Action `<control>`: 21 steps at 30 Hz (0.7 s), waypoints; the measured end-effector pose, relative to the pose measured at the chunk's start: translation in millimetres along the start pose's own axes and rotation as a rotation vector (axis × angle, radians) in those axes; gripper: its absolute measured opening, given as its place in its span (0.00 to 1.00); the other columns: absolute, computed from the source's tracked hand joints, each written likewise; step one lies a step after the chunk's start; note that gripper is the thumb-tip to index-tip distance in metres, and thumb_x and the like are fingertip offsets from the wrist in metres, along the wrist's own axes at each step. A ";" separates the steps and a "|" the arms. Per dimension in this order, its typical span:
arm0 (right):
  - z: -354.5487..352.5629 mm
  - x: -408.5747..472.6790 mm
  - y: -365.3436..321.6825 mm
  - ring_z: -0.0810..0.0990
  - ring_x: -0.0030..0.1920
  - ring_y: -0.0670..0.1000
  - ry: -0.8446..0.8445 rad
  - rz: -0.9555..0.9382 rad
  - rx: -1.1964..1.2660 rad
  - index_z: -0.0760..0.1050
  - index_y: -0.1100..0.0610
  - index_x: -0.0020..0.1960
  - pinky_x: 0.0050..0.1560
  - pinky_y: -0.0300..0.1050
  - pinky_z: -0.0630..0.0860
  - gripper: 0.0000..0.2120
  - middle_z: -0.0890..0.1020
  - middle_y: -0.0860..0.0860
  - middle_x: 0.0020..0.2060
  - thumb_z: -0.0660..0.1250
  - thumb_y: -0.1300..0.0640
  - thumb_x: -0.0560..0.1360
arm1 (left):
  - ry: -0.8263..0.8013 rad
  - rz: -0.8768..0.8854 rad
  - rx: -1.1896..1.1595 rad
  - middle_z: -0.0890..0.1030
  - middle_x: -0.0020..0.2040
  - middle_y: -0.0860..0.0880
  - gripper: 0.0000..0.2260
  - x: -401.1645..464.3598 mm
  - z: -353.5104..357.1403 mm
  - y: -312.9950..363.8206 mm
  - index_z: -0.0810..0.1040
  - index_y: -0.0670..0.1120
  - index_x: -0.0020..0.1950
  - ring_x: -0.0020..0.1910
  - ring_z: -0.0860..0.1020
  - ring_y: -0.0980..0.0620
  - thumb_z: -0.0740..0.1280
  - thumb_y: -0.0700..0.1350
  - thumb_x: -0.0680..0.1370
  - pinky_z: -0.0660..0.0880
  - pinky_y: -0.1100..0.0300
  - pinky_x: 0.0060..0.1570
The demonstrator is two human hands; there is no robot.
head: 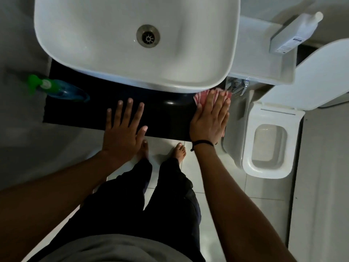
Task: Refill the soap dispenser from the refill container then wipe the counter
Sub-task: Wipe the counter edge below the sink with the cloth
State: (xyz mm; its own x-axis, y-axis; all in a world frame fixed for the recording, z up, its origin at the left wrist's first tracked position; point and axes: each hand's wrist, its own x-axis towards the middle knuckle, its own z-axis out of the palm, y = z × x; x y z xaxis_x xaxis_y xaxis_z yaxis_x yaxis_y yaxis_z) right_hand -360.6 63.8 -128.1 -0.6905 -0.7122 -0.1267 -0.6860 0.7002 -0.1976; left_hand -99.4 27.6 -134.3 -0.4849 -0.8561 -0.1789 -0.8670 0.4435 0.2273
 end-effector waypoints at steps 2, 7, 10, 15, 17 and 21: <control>9.0 -33.0 -18.4 0.49 0.83 0.60 0.009 0.013 0.007 0.51 0.51 0.84 0.81 0.62 0.51 0.29 0.54 0.55 0.83 0.48 0.43 0.85 | 0.004 -0.059 -0.016 0.50 0.88 0.43 0.31 -8.5 0.2 -10.9 0.48 0.52 0.88 0.86 0.48 0.37 0.48 0.61 0.86 0.46 0.34 0.82; 39.1 -82.6 -93.7 0.45 0.84 0.59 -0.081 -0.202 0.087 0.47 0.52 0.84 0.81 0.63 0.48 0.31 0.48 0.55 0.84 0.47 0.43 0.84 | 0.038 -0.140 0.006 0.51 0.87 0.42 0.30 -24.9 5.3 -22.8 0.48 0.49 0.88 0.86 0.49 0.38 0.47 0.59 0.87 0.47 0.34 0.82; 37.6 -86.9 -82.3 0.44 0.84 0.56 -0.137 -0.500 0.028 0.45 0.48 0.84 0.82 0.62 0.48 0.30 0.47 0.52 0.84 0.46 0.42 0.85 | 0.022 -0.133 0.002 0.50 0.87 0.41 0.30 -23.6 1.6 -20.7 0.48 0.48 0.88 0.86 0.48 0.37 0.48 0.58 0.87 0.47 0.33 0.82; 15.2 -68.0 15.6 0.44 0.84 0.58 -0.087 -0.225 -0.042 0.47 0.47 0.84 0.82 0.63 0.45 0.31 0.48 0.51 0.84 0.49 0.39 0.84 | -0.041 -0.108 -0.008 0.47 0.87 0.37 0.32 -17.0 -3.8 -3.8 0.47 0.50 0.88 0.84 0.46 0.28 0.46 0.61 0.86 0.45 0.28 0.80; 14.2 -56.1 18.2 0.47 0.83 0.59 -0.027 -0.029 -0.042 0.49 0.47 0.84 0.81 0.64 0.50 0.31 0.51 0.52 0.84 0.48 0.39 0.84 | -0.045 -0.087 0.004 0.48 0.87 0.36 0.33 -12.1 -2.8 3.7 0.48 0.49 0.88 0.84 0.46 0.27 0.47 0.62 0.86 0.44 0.27 0.80; 25.9 -53.8 -32.9 0.51 0.82 0.63 0.065 0.165 0.077 0.51 0.47 0.83 0.80 0.68 0.51 0.30 0.54 0.56 0.83 0.45 0.37 0.84 | -0.068 -0.051 0.034 0.45 0.87 0.37 0.34 -4.2 3.1 23.1 0.44 0.50 0.88 0.84 0.43 0.27 0.46 0.63 0.85 0.43 0.27 0.80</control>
State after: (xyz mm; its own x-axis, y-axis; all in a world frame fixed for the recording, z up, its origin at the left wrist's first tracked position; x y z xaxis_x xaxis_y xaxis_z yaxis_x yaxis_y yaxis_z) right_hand -295.0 77.8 -140.0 -0.8071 -0.5816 -0.1014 -0.5443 0.7996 -0.2536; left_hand -117.7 42.3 -131.3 -0.4460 -0.8582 -0.2540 -0.8934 0.4098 0.1841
